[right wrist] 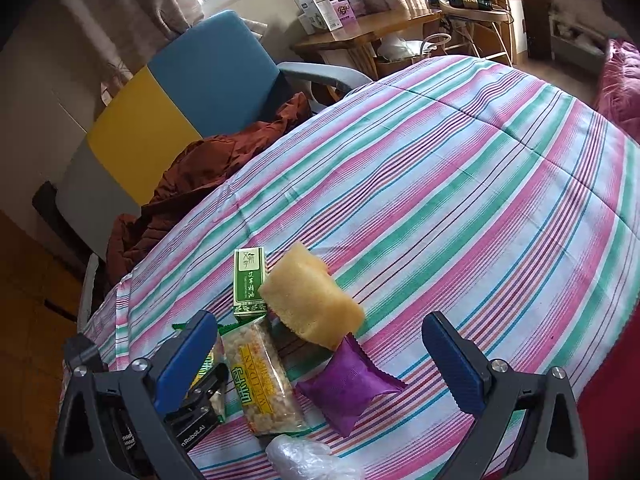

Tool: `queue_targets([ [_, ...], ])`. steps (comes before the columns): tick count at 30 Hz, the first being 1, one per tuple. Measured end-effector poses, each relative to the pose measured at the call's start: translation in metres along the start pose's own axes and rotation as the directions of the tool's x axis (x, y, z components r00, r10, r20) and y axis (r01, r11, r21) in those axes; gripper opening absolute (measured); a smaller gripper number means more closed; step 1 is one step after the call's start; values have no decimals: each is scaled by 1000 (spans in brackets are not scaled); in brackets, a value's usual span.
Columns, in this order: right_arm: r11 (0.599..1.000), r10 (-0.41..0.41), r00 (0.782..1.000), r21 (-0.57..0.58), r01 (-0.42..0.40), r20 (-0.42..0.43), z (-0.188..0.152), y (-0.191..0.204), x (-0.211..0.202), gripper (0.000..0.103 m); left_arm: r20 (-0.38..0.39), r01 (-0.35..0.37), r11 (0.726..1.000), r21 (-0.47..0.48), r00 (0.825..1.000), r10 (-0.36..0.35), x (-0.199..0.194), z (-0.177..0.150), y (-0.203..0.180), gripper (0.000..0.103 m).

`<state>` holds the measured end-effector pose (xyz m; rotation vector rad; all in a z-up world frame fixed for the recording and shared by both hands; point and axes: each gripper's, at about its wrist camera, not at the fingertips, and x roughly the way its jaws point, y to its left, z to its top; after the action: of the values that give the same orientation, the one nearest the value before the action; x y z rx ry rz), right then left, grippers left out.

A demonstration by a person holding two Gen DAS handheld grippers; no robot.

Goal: Organize objects
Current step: 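Grasp the WEIDAN snack bar with the left tool while the right tool grasps the purple packet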

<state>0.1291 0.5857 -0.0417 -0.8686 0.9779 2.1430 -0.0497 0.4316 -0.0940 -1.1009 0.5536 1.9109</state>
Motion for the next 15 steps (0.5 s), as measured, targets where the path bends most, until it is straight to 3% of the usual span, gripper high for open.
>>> queue_targets([
  [2, 1000, -14, 1000, -2, 14, -6, 0, 0, 1, 103, 2, 0, 999, -32, 1000, 0, -8, -9, 9, 45],
  [5, 999, -50, 998, -8, 49, -29, 0, 0, 6, 103, 0, -1, 999, -50, 1000, 1, -20, -26, 18, 40],
  [15, 993, -115, 992, 0, 115, -48, -1, -5, 8, 103, 27, 28, 995, -97, 999, -25, -56, -85, 24, 34],
])
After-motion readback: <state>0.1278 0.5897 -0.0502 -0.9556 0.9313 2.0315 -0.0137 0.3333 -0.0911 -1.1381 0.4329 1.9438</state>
